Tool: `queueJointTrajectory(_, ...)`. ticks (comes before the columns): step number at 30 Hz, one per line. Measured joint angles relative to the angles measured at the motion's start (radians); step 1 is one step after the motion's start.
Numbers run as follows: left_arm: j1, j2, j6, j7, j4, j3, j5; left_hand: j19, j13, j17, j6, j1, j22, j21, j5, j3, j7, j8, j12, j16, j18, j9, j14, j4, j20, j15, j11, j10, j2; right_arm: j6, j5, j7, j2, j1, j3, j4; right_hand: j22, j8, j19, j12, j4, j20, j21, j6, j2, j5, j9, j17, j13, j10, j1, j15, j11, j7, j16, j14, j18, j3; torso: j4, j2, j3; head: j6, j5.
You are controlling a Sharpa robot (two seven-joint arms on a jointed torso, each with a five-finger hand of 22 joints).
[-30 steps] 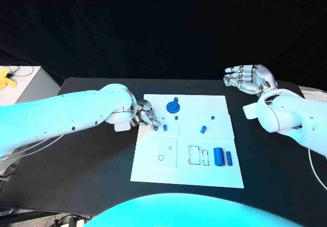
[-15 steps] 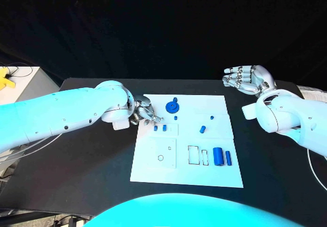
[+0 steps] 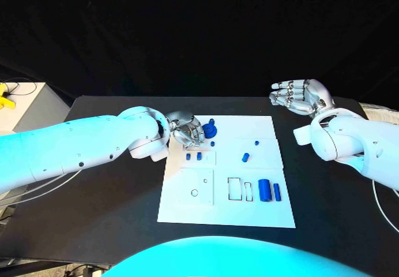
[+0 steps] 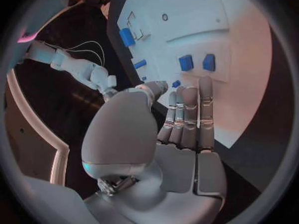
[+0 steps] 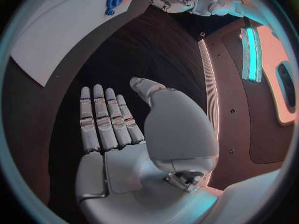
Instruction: Assemble the parts on the task board
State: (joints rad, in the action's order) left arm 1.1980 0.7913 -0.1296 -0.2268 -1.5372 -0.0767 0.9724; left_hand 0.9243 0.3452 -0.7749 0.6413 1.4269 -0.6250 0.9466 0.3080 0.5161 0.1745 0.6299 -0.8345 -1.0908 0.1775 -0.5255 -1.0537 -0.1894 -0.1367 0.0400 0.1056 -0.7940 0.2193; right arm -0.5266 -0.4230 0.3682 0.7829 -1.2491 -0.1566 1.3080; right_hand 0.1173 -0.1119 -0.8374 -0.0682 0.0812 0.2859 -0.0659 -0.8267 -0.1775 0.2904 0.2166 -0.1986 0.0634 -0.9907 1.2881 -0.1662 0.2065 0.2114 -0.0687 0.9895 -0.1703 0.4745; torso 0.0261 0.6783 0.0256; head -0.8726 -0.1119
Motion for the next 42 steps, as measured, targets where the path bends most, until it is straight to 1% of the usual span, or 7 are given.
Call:
queueJointTrajectory(3,-0.016,-0.017,-0.063,0.069,0.010,-0.007,0.042,-0.039,-0.048,0.024,-0.013,0.014,0.000,-0.015,-0.012,0.010,0.005,-0.020,0.059,0.016,0.000,0.040,0.054,0.010,-0.013,0.018,0.020,0.063,0.014,0.000,0.000,0.000,0.000,0.000,0.000,0.000,0.000,0.000,0.000,0.000,0.000,0.000,0.000,-0.003,0.000,0.000,0.001,0.001,0.000,0.000,0.000,0.000,0.000,0.003,0.000,0.000,0.000,0.000,0.0001,0.000,-0.0003,0.000,0.002)
queueJointTrajectory(8,-0.044,-0.058,-0.171,0.175,0.045,-0.013,0.149,-0.053,-0.085,0.046,-0.032,0.016,-0.006,-0.015,-0.020,0.004,0.000,-0.037,0.088,0.014,0.000,0.083,0.070,0.019,-0.021,0.027,0.034,0.090,0.027,0.000,0.000,0.001,0.000,0.001,0.000,0.000,-0.001,0.000,0.000,0.000,0.000,0.000,0.000,-0.003,0.000,0.000,0.001,0.001,0.000,0.000,0.000,0.000,0.000,0.003,0.000,0.000,0.000,0.000,0.0006,0.000,-0.0006,0.000,0.007)
queueJointTrajectory(12,-0.055,-0.083,-0.197,0.199,0.071,-0.015,0.225,-0.060,-0.109,0.064,-0.032,0.025,-0.018,-0.002,-0.020,0.000,0.000,-0.051,0.100,-0.002,0.000,0.119,0.078,0.034,-0.028,0.035,0.041,0.108,0.037,0.001,0.001,0.001,-0.001,0.001,0.000,0.000,-0.003,0.000,0.000,0.000,0.000,0.000,0.000,-0.006,0.000,0.000,0.001,0.002,0.000,0.000,0.000,0.000,0.000,-0.001,0.000,0.000,0.000,0.000,0.0007,0.001,-0.0001,0.000,0.007)
queueJointTrajectory(22,-0.062,-0.132,-0.181,0.160,0.119,-0.016,0.408,-0.060,-0.140,0.090,0.001,0.017,-0.028,0.013,-0.029,-0.031,0.003,-0.062,0.100,-0.044,0.000,0.170,0.078,0.023,-0.028,0.035,0.037,0.118,0.044,0.007,0.001,0.002,-0.001,0.001,0.000,0.000,-0.003,0.000,0.000,0.000,0.000,0.000,0.000,-0.006,0.000,0.000,0.001,0.002,0.000,0.000,0.000,0.000,0.000,-0.001,0.000,0.000,0.000,0.000,0.0018,0.001,0.0012,0.000,0.010)
queueJointTrajectory(26,-0.062,-0.145,-0.156,0.125,0.124,-0.016,0.465,-0.053,-0.150,0.100,0.030,0.017,-0.028,0.015,-0.032,-0.043,-0.007,-0.062,0.094,-0.070,0.000,0.187,0.065,0.010,-0.026,0.023,0.028,0.116,0.044,0.010,0.001,0.002,-0.001,0.001,0.000,0.000,-0.003,0.000,0.000,0.000,0.000,0.000,0.000,-0.006,0.000,0.000,0.001,0.002,0.000,0.000,0.000,0.000,0.000,-0.001,0.000,0.000,0.000,0.000,0.0018,0.001,0.0018,0.000,0.012)
queueJointTrajectory(36,-0.060,-0.162,-0.099,0.035,0.129,-0.013,0.550,-0.023,-0.177,0.117,0.071,0.029,-0.040,0.036,-0.037,-0.057,-0.019,-0.069,0.091,-0.120,0.016,0.228,0.036,-0.004,-0.017,0.012,0.011,0.083,0.033,0.013,0.002,0.004,0.000,0.001,0.000,0.002,-0.004,0.000,0.000,0.000,0.000,0.000,0.000,-0.010,0.000,0.000,0.001,0.002,0.000,0.000,0.000,0.000,0.000,0.003,0.000,0.000,0.000,0.000,0.0014,0.001,0.0018,0.000,0.014)
queueJointTrajectory(42,-0.060,-0.164,-0.076,0.007,0.129,-0.012,0.574,-0.010,-0.198,0.079,0.111,0.048,-0.054,0.061,-0.037,-0.027,-0.024,-0.080,0.095,-0.171,0.015,0.252,-0.016,-0.002,-0.011,0.003,0.005,0.034,0.024,0.015,0.003,0.004,0.000,0.001,0.000,0.002,-0.004,0.000,0.000,0.000,0.000,0.000,0.000,-0.010,0.000,0.000,0.001,0.004,0.000,0.000,0.000,0.000,0.000,0.003,0.000,0.000,0.000,0.000,0.0007,0.001,0.0009,0.000,0.013)
